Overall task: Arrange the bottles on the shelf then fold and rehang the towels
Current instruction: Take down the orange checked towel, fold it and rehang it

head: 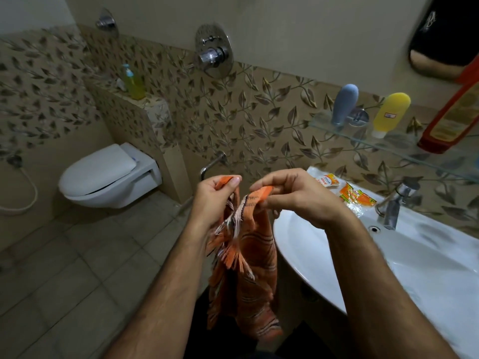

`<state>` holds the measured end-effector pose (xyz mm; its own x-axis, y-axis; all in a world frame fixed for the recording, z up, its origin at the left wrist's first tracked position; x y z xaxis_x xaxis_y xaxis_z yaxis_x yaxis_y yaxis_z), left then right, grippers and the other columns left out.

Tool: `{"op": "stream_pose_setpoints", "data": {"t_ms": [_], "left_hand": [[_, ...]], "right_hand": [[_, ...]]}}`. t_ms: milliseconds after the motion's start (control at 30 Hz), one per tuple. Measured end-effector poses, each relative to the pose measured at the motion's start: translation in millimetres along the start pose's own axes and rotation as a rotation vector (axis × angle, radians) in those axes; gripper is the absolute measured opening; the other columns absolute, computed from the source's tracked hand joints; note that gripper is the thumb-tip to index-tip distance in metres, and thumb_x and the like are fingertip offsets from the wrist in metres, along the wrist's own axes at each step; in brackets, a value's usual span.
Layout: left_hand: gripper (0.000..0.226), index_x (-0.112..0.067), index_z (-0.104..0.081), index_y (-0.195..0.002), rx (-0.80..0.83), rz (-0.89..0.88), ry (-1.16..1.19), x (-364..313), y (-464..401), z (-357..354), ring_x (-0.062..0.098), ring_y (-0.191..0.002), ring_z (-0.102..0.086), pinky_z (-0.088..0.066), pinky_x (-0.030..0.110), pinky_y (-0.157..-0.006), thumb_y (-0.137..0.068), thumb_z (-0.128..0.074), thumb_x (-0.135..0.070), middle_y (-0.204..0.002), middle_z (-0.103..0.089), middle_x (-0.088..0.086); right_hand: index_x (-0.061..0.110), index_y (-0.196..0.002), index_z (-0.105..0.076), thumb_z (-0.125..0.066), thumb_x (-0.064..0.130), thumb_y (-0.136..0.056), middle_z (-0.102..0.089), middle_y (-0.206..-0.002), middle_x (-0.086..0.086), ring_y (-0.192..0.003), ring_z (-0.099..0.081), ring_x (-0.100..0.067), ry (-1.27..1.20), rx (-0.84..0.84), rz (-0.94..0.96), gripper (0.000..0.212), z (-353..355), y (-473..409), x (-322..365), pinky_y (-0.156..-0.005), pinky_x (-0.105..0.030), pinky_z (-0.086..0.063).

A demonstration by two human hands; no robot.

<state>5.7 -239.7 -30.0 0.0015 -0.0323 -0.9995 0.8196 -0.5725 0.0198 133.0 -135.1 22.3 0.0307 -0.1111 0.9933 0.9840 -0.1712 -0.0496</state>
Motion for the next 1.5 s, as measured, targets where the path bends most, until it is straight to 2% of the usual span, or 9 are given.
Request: {"op": "stream_pose_setpoints", "data": {"t_ms": [167,333,400,567,767,967,1167,1300,1500], "left_hand": [[0.014,-0.012,-0.076,-0.093,-0.004,0.119,0.215,2.7,12.9,-1.7,0.032,-0.089,-0.065,-0.050,0.051,-0.092,-0.092,-0.064,-0.019,-0.090,-0.071,0.016],[0.020,-0.008,-0.075,-0.096,0.037,0.196,0.333,5.5,20.1,-6.4,0.029,-0.084,-0.066,-0.053,0.042,-0.086,-0.093,-0.060,-0.021,-0.086,-0.071,0.016],[0.018,-0.010,-0.076,-0.092,0.034,0.214,0.349,6.7,23.2,-8.2,0.029,-0.082,-0.068,-0.055,0.041,-0.085,-0.092,-0.061,-0.020,-0.086,-0.072,0.017],[0.015,-0.002,-0.070,-0.075,0.047,0.309,0.546,5.4,26.6,-16.7,0.021,-0.053,-0.067,-0.057,0.029,-0.053,-0.087,-0.061,-0.004,-0.064,-0.069,0.013],[0.024,-0.005,-0.071,-0.066,0.122,0.337,0.736,8.7,23.7,-9.8,0.024,-0.055,-0.065,-0.057,0.030,-0.056,-0.086,-0.058,-0.004,-0.065,-0.065,0.014],[0.050,-0.007,-0.068,-0.048,0.135,0.291,0.586,12.2,20.3,10.7,0.017,-0.041,-0.060,-0.050,0.023,-0.042,-0.088,-0.044,0.010,-0.050,-0.062,0.008],[0.018,0.000,-0.072,-0.084,0.235,0.301,0.588,18.2,13.0,30.0,0.021,-0.064,-0.071,-0.056,0.028,-0.057,-0.093,-0.059,-0.010,-0.073,-0.072,0.012],[0.024,0.000,-0.072,-0.097,0.363,0.310,0.542,25.8,10.9,42.0,0.027,-0.078,-0.070,-0.057,0.034,-0.069,-0.092,-0.061,-0.020,-0.086,-0.071,0.018],[0.034,-0.004,-0.072,-0.094,0.493,0.299,0.538,27.0,15.4,54.4,0.026,-0.080,-0.069,-0.058,0.036,-0.074,-0.086,-0.062,-0.036,-0.087,-0.070,0.016]], "right_hand": [[0.002,-0.084,-0.073,-0.065,0.004,-0.091,-0.068,-0.063,0.004,-0.057,-0.063,-0.003,0.186,-0.097,0.024,0.011,-4.2,1.0,0.2,-0.056,-0.014,-0.046],[0.014,-0.068,-0.062,-0.062,0.039,-0.083,-0.053,-0.078,0.002,-0.075,-0.055,-0.014,0.654,-0.278,0.179,0.030,-4.6,-1.4,0.1,-0.066,-0.036,-0.043],[0.013,-0.071,-0.058,-0.059,0.035,-0.087,-0.056,-0.075,0.000,-0.072,-0.055,-0.015,0.551,-0.255,0.147,0.027,-10.1,-3.2,-2.6,-0.066,-0.040,-0.045],[0.018,-0.071,-0.059,-0.063,0.028,-0.085,-0.059,-0.064,0.005,-0.063,-0.053,-0.010,0.462,-0.421,0.092,0.019,-22.3,-11.2,-18.7,-0.064,-0.041,-0.048],[0.016,-0.072,-0.067,-0.073,0.029,-0.079,-0.066,-0.066,0.003,-0.064,-0.060,-0.013,0.344,-0.597,0.071,0.016,-32.5,-19.5,-21.1,-0.065,-0.038,-0.051],[0.022,-0.074,-0.055,-0.066,0.029,-0.088,-0.057,-0.064,0.007,-0.063,-0.054,-0.010,0.449,-0.758,0.049,0.019,-50.5,-24.7,-20.8,-0.063,-0.037,-0.047],[0.026,-0.073,-0.052,-0.067,0.030,-0.086,-0.057,-0.061,0.007,-0.057,-0.053,-0.009,0.617,-0.826,0.003,0.020,-70.9,-26.4,-18.5,-0.055,-0.032,-0.045],[0.021,-0.080,-0.060,-0.069,0.029,-0.087,-0.064,-0.069,0.006,-0.063,-0.061,-0.009,0.595,-0.782,-0.045,0.013,-82.5,-29.2,-23.0,-0.057,-0.032,-0.052],[0.020,-0.081,-0.061,-0.068,0.024,-0.087,-0.065,-0.070,0.006,-0.065,-0.061,-0.009,0.600,-0.842,-0.046,0.010,-95.9,-25.8,-26.8,-0.059,-0.033,-0.052]]}}
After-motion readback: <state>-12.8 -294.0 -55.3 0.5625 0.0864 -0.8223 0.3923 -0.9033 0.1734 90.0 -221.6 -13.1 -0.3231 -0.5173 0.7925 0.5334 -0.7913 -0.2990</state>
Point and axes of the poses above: each hand's wrist, its own y-axis away from the middle knuckle, its own z-axis out of the back of the hand, x = y × z, the point moved 6 cm from there along -y, towards the middle knuckle
